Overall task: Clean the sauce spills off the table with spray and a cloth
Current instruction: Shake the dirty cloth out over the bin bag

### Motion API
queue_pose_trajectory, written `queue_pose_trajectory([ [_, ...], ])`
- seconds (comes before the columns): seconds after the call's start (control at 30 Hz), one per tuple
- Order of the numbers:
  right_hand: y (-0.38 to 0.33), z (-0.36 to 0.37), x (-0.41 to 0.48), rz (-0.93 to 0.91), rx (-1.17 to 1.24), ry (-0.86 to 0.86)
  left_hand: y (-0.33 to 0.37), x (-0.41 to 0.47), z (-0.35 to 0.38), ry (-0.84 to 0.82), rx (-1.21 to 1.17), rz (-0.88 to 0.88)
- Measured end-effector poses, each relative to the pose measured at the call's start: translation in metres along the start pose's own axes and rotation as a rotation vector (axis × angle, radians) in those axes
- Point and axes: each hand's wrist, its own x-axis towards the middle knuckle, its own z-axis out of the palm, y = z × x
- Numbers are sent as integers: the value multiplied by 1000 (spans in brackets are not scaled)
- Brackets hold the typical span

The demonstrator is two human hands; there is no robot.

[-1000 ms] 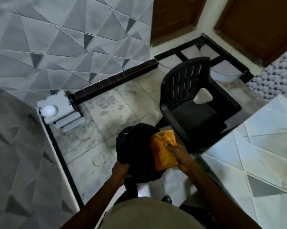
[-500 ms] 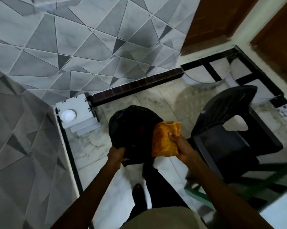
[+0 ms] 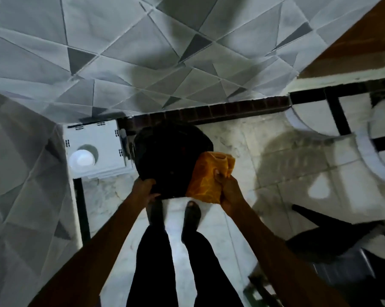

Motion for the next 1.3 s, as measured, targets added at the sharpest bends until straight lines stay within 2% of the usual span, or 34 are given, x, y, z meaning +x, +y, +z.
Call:
queue_pose_trajectory([
  [0.13, 16, 26, 105, 75, -51, -20, 18, 110, 12, 38, -27, -7],
  [0.33, 60, 89, 288, 57, -112, 11, 21, 316, 16, 120, -79, -49],
  [0.5, 106, 123, 389, 112, -53, 91, 9, 432, 1, 90, -65, -83],
  [0.6, 129, 132, 419, 164, -26, 135, -3, 468, -15, 82, -36, -115],
  [0.8, 136, 132, 443, 202, 44, 114, 0, 498, -22, 79, -58, -140],
  [0.9, 132, 130, 448, 218, 103, 79, -5, 506, -28, -7, -9, -176],
  [1.0, 120, 137, 440, 200, 91, 65, 2, 488, -29, -28, -68, -202],
  [1.07, 109, 143, 429, 193, 60, 75, 5, 471, -26, 19, -41, -267],
  [1.13, 92, 144, 411, 209, 45, 97, 11, 449, -26, 130, 196, -297],
  [1.2, 73, 146, 380, 205, 74, 104, 31, 416, -29, 168, 515, -199],
  [1.27, 53, 152, 338, 198, 115, 106, 64, 372, -27, 55, 649, -71],
  [1.3, 41, 155, 316, 193, 141, 105, 84, 347, -23, -23, 638, -39],
])
